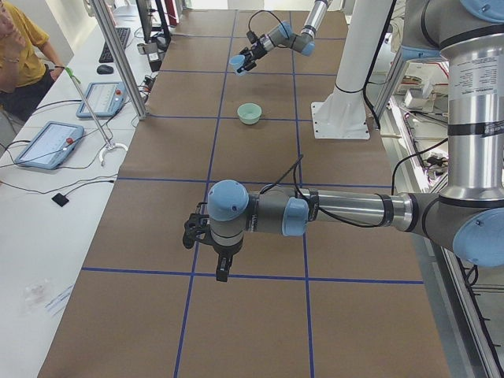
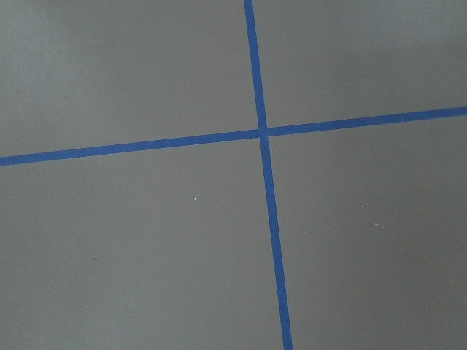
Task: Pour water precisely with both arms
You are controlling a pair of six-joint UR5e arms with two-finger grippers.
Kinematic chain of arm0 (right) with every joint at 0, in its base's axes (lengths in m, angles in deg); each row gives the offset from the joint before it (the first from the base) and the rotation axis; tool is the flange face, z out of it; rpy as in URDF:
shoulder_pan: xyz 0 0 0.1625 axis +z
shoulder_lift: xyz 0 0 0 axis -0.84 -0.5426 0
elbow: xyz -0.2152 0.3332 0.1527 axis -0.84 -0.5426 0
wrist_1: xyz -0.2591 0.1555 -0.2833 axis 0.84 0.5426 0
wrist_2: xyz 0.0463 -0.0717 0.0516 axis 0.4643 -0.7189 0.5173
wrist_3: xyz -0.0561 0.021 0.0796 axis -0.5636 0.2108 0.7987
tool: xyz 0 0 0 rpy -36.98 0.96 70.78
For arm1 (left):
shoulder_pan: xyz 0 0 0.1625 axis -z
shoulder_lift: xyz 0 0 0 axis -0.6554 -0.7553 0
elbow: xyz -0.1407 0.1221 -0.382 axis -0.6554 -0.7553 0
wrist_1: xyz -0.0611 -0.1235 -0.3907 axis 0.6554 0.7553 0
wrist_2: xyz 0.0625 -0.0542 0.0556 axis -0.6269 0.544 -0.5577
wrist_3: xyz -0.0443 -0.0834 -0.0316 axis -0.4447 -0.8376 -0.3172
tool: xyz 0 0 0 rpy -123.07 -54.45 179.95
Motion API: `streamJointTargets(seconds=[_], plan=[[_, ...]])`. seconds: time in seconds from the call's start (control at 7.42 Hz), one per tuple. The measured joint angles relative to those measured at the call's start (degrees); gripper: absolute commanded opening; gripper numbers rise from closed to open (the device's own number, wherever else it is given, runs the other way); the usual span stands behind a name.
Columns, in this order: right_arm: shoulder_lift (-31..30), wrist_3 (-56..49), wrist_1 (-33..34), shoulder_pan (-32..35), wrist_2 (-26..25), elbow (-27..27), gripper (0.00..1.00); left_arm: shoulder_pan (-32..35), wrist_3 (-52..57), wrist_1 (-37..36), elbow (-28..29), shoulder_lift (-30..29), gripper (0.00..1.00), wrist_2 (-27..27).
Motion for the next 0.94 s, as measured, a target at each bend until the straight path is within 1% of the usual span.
streamJointTargets(seconds=[0.13,0.27,0.4,0.54,0.81,0.94], plan=[[0.3,-6.0,-3.4,-1.1,3.0,0.0,0.0,0.0,0.0,0.0,0.0,0.0,1.0,0.0],[0.7,-10.4,-6.0,-1.9,7.8,-0.1,0.0,0.1,0.0,0.0,0.1,0.0,1.0,0.0],[1.3,-14.1,-7.4,-2.0,13.7,-0.3,0.0,0.1,0.0,0.0,0.1,0.0,1.0,0.0],[2.1,-18.1,-7.7,-2.1,18.0,-0.4,0.0,0.2,-0.1,-0.1,0.1,0.0,1.0,0.1],[4.0,-22.8,-5.9,-2.2,22.3,-1.2,0.0,0.2,-0.4,-0.3,0.3,0.0,1.0,0.3],[6.0,-24.4,-2.3,-2.0,23.7,-1.5,0.0,0.2,-0.4,-0.4,0.5,0.0,1.0,0.3]])
